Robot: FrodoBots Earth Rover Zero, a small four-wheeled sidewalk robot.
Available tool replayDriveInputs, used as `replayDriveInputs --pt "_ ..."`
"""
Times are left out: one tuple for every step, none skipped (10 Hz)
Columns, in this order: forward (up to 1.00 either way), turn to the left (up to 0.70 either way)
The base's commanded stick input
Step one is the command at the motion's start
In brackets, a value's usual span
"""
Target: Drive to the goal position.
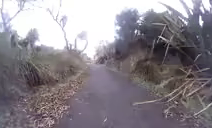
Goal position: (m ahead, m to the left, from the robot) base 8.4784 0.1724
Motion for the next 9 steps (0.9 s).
replayDriveInputs --pt "0.7 -0.35" --pt "0.7 -0.35" --pt "0.7 -0.35" --pt "0.7 0.0" --pt "0.7 0.0" --pt "0.7 0.0" --pt "0.7 0.0" --pt "0.7 0.0" --pt "0.7 0.0"
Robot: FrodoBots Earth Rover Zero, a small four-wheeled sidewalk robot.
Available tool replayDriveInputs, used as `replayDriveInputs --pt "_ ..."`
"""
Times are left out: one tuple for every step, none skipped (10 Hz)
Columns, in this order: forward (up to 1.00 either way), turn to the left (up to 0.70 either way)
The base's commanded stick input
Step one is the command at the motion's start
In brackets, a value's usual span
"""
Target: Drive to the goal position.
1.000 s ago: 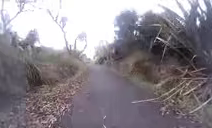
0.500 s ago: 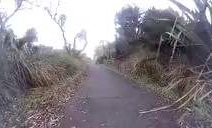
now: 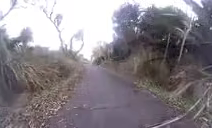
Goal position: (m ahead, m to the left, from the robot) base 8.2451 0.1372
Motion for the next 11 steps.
replayDriveInputs --pt "0.7 0.0" --pt "0.7 0.0" --pt "0.7 0.0" --pt "0.7 0.0" --pt "0.7 0.0" --pt "0.7 0.0" --pt "0.7 0.0" --pt "0.7 0.0" --pt "0.7 0.0" --pt "0.7 0.0" --pt "0.7 0.0"
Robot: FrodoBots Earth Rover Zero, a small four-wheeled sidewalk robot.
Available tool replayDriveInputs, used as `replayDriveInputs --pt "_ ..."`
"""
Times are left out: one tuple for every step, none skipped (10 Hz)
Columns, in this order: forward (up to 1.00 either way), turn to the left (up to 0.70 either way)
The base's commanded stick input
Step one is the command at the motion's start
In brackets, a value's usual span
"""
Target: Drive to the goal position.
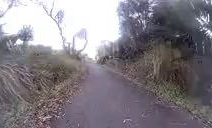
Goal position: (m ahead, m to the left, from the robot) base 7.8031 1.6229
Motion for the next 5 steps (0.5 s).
replayDriveInputs --pt "0.7 0.0" --pt "0.7 0.0" --pt "0.7 0.0" --pt "0.7 0.0" --pt "0.7 0.0"
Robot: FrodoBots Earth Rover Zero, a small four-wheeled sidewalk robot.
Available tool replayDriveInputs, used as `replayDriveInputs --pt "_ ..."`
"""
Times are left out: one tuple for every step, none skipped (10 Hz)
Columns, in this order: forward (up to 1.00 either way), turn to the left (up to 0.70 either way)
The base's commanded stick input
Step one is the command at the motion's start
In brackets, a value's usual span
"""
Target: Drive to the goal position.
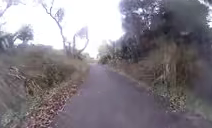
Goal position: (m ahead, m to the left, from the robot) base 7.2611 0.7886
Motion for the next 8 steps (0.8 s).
replayDriveInputs --pt "0.7 0.0" --pt "0.7 0.0" --pt "0.7 0.0" --pt "0.7 0.0" --pt "0.7 0.0" --pt "0.7 0.0" --pt "0.7 0.0" --pt "0.7 0.0"
